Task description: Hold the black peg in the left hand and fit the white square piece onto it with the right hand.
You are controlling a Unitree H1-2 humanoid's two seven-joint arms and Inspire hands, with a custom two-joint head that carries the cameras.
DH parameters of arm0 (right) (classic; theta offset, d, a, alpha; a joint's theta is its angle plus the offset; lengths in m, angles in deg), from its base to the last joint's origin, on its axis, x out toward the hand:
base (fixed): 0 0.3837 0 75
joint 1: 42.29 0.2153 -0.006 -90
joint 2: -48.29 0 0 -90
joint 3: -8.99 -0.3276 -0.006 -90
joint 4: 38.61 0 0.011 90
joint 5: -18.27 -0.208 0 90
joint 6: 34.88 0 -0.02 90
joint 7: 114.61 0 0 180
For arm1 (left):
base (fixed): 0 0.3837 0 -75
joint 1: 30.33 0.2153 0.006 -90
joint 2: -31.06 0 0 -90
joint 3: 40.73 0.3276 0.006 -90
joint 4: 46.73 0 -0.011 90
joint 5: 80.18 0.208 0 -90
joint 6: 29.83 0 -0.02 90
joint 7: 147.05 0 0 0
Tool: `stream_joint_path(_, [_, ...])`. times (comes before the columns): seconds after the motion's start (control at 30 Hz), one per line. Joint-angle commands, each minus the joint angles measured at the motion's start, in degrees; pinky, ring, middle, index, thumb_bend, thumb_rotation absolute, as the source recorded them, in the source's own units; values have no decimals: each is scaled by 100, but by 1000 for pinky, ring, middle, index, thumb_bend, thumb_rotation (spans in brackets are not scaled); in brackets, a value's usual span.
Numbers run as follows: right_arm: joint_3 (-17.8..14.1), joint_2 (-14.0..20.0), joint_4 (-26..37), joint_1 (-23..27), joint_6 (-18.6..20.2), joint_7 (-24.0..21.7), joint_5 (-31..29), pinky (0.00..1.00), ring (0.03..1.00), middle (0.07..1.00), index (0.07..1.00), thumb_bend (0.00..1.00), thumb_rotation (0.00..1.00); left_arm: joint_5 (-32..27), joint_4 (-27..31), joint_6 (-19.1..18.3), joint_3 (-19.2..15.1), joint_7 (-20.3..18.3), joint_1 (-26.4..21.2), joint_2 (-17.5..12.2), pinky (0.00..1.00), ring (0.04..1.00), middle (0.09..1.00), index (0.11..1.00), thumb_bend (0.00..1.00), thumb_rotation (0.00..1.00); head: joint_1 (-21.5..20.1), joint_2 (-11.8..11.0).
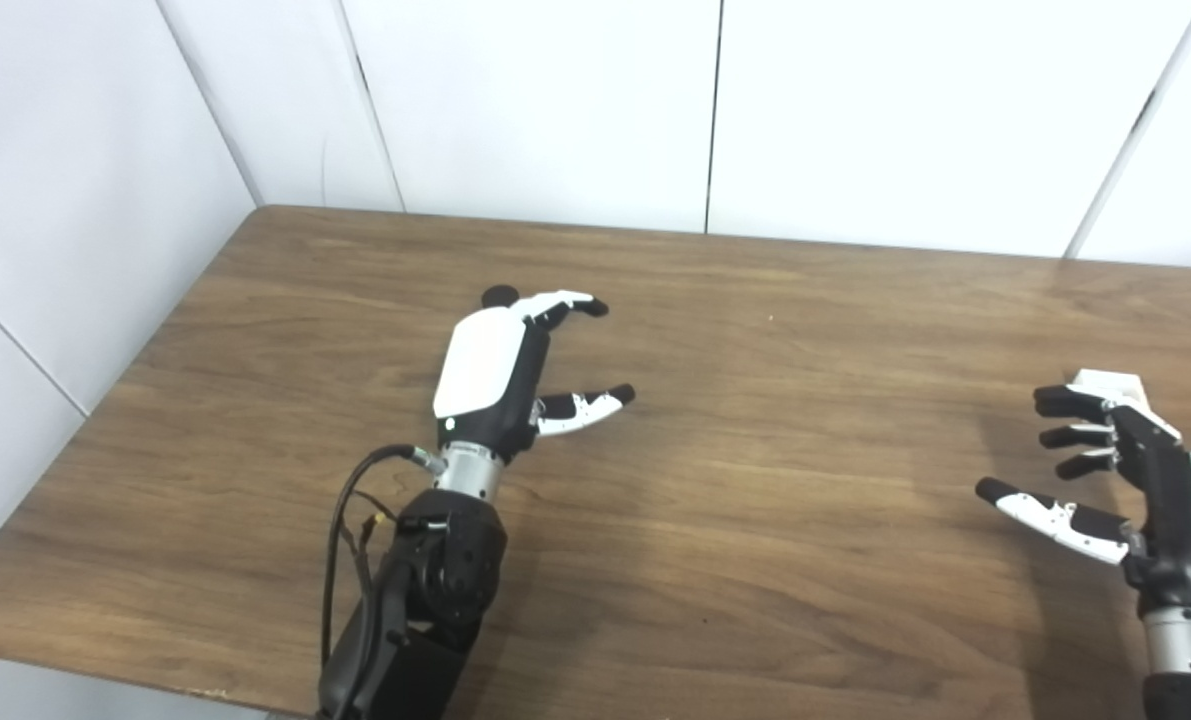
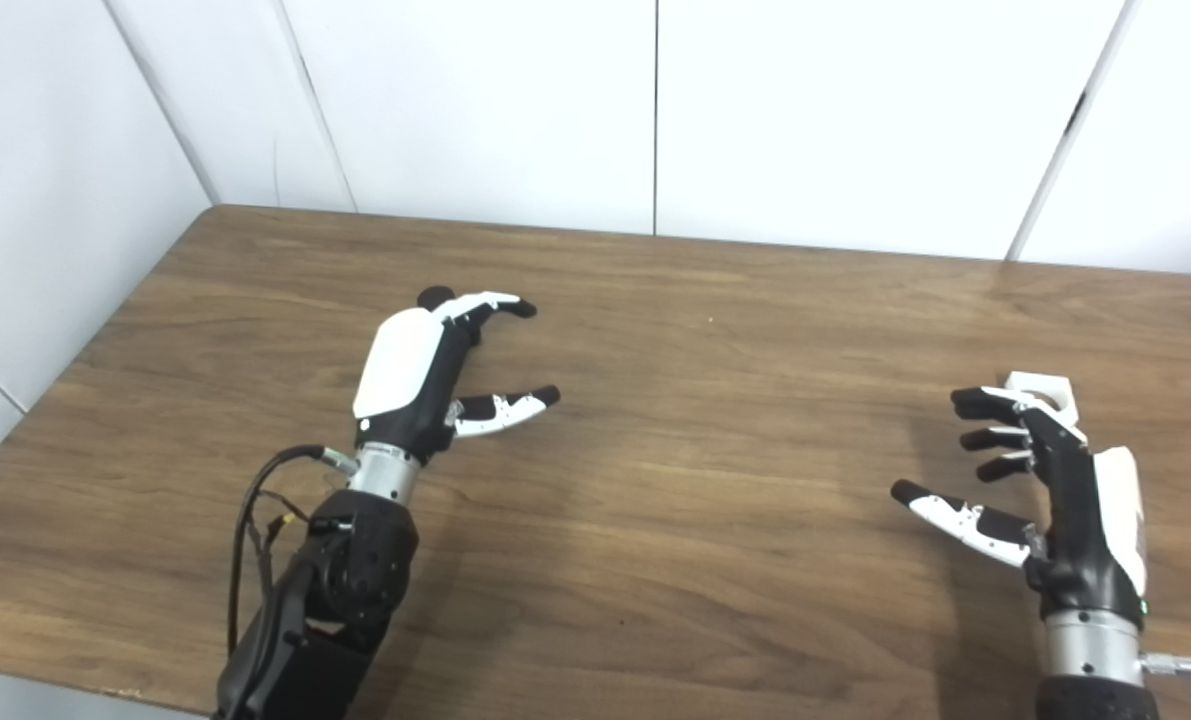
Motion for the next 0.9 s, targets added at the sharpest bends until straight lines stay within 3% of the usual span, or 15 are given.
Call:
stream_joint_path(0.0, [-46, 32, 211, 169, -38, 27, -3, 455, 600, 678, 665, 670, 0, 273, 151, -47, -90, 245, -336, -169, 745, 873, 834, 691, 706, 295, -3, 3])
stream_joint_path(0.17, [-53, 16, 249, 154, 36, 1, -45, 451, 602, 678, 665, 670, 0, 394, 91, -150, -239, 354, -488, -308, 811, 968, 891, 683, 714, 301, -7, 6])
stream_joint_path(0.43, [-60, 54, 331, 160, 135, -64, -45, 447, 603, 674, 669, 661, 0, 438, -32, -303, -377, 433, -625, -421, 897, 984, 912, 675, 758, 273, -12, 15])
stream_joint_path(0.57, [-70, 45, 346, 175, 182, -77, -49, 449, 601, 673, 665, 669, 0, 540, -98, -457, -402, 428, -692, -462, 990, 999, 931, 688, 756, 328, -7, 13])
stream_joint_path(0.87, [-70, 43, 373, 164, 172, -69, -53, 443, 595, 673, 662, 675, 0, 1199, -279, -1293, -358, 495, -841, -421, 973, 1000, 958, 701, 813, 417, -27, 25])
